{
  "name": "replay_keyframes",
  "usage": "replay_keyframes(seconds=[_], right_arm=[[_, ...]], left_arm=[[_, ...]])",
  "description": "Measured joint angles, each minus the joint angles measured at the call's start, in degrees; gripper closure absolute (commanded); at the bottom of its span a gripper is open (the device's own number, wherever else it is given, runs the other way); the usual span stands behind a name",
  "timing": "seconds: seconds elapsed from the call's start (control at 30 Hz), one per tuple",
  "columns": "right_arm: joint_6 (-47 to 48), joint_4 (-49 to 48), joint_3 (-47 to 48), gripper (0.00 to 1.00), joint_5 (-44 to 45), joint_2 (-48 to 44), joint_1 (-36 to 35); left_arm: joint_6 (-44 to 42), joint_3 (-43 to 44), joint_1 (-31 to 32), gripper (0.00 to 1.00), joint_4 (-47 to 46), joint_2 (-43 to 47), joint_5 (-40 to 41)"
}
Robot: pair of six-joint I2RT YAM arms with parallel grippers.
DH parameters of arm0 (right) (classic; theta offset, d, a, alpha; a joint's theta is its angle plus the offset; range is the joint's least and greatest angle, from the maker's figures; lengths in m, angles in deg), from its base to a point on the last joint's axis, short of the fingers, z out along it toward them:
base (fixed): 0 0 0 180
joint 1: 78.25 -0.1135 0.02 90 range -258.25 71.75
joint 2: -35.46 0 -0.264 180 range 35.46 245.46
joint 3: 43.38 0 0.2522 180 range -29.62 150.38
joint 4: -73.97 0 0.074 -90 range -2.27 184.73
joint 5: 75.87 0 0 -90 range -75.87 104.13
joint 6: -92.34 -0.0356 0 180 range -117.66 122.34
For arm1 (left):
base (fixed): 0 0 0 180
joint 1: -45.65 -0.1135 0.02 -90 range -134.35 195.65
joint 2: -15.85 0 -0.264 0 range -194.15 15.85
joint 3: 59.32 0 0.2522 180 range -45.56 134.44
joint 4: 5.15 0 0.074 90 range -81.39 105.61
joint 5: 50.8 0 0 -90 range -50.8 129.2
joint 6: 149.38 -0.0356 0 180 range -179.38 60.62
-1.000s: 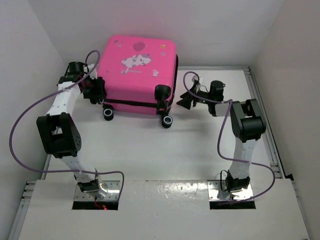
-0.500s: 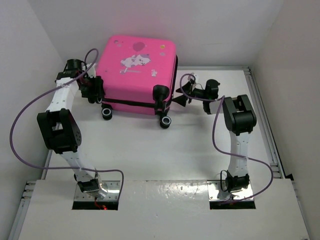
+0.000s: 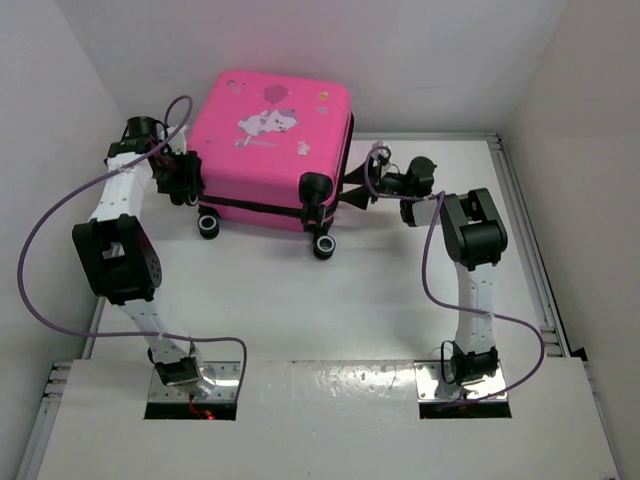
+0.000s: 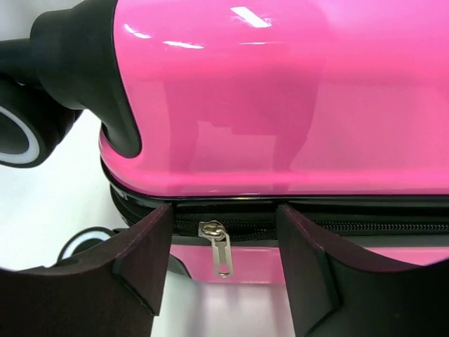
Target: Pack the luggage
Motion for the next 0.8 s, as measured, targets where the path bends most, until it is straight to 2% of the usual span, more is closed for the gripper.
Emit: replay_keyframes(seconds=[0.3,0.5,0.8], right_arm=[[-0.28,-2.82,-3.87,0.46,0.46,-0.02,-0.07],[1.14,0.35,-9.27,0.43,0.46,-0.17,0.26],[2.34,2.58,-9.05,0.39,0.79,-0.15,0.35]], left_arm=[[-0.63,-0.61,-0.17,1.00,-0.94,0.39,0.81],[-0.63,-1.14,-0.17,1.00,-1.64,0.72,1.22],[-0.63,-1.14,-0.17,1.00,-1.68,0.72,1.22]])
